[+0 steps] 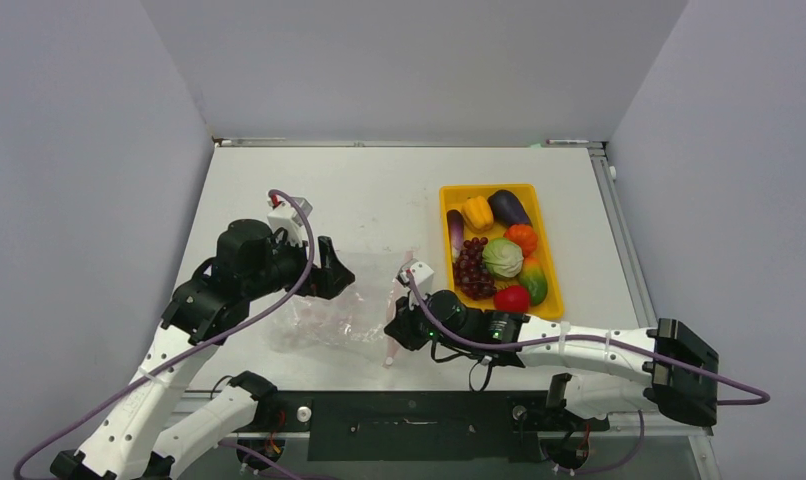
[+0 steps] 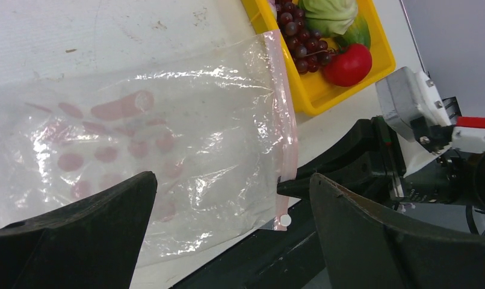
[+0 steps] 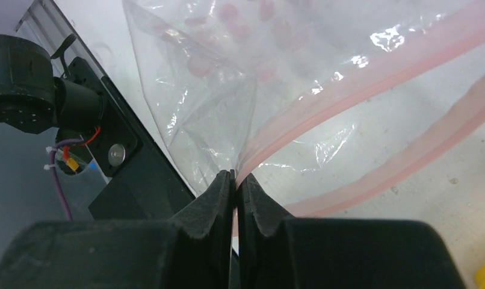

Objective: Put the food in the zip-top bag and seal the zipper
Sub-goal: Pick up the zipper food storage bag at the center of the board.

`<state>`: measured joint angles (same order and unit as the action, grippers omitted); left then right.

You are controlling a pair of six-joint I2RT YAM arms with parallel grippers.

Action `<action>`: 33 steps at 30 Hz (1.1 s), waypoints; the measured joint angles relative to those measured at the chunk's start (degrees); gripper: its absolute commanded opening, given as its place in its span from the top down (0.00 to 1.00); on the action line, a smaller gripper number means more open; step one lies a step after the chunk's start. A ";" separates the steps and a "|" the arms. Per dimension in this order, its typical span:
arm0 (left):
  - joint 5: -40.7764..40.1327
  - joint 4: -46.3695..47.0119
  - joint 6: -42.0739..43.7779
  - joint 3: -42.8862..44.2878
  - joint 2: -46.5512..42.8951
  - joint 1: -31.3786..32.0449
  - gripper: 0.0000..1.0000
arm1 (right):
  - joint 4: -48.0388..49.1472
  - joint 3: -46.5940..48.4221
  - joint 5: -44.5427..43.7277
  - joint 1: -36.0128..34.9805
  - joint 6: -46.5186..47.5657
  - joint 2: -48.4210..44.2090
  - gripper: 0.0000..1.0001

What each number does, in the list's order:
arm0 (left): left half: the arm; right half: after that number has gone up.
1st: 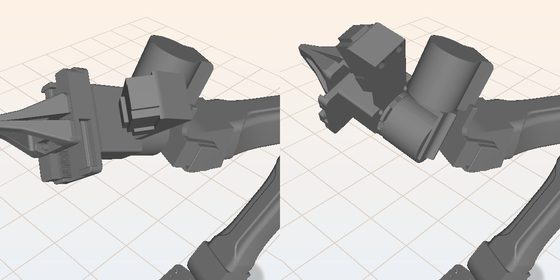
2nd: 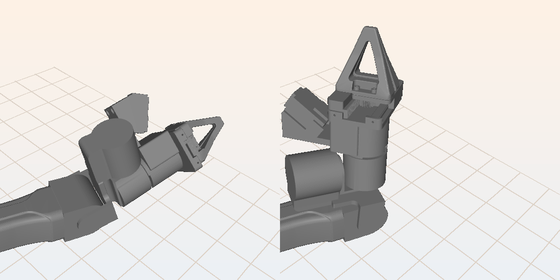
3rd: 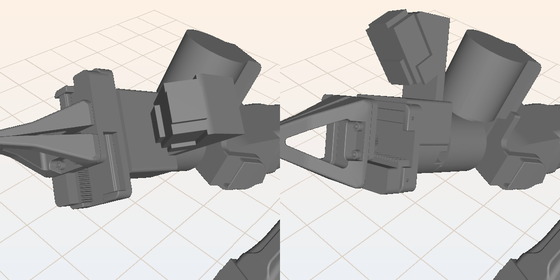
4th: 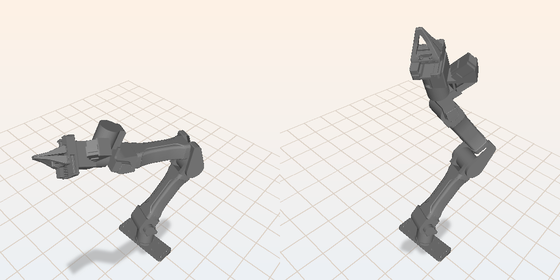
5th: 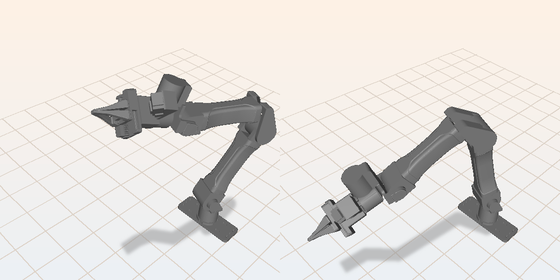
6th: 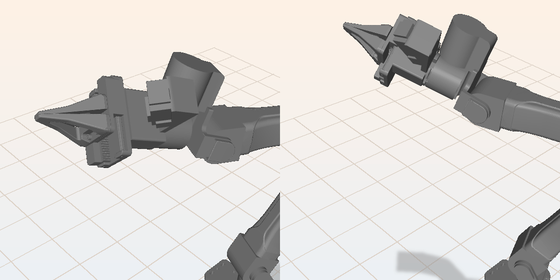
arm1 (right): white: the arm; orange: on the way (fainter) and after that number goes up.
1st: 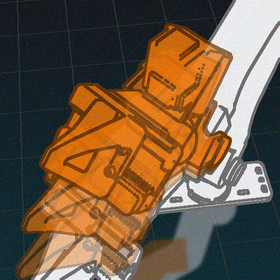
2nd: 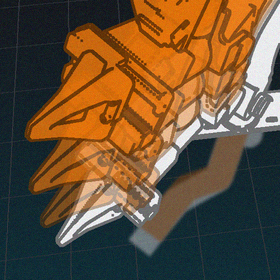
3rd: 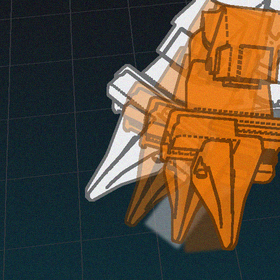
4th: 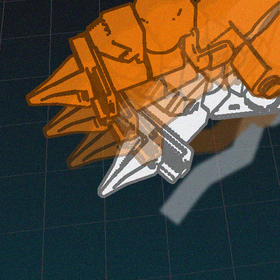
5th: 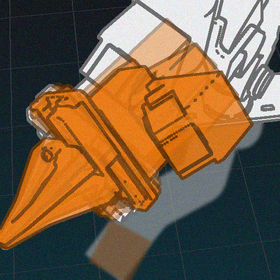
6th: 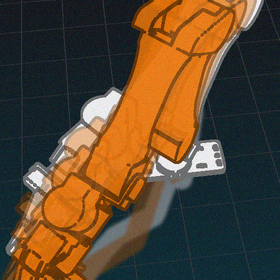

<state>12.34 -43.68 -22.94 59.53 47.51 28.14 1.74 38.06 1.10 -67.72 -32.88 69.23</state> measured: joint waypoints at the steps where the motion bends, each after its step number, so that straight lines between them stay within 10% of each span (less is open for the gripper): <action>1: 0.09 -0.33 -0.15 0.11 0.02 0.02 0.04 | -0.35 0.63 -0.85 -0.35 0.46 0.02 0.95; 33: -0.52 -2.86 -1.70 5.40 -1.27 0.04 0.04 | -14.64 19.50 -10.49 -5.27 29.90 2.71 0.95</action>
<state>11.81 -46.54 -24.64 64.93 46.24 28.18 -12.91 57.56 -9.39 -72.99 -2.98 71.94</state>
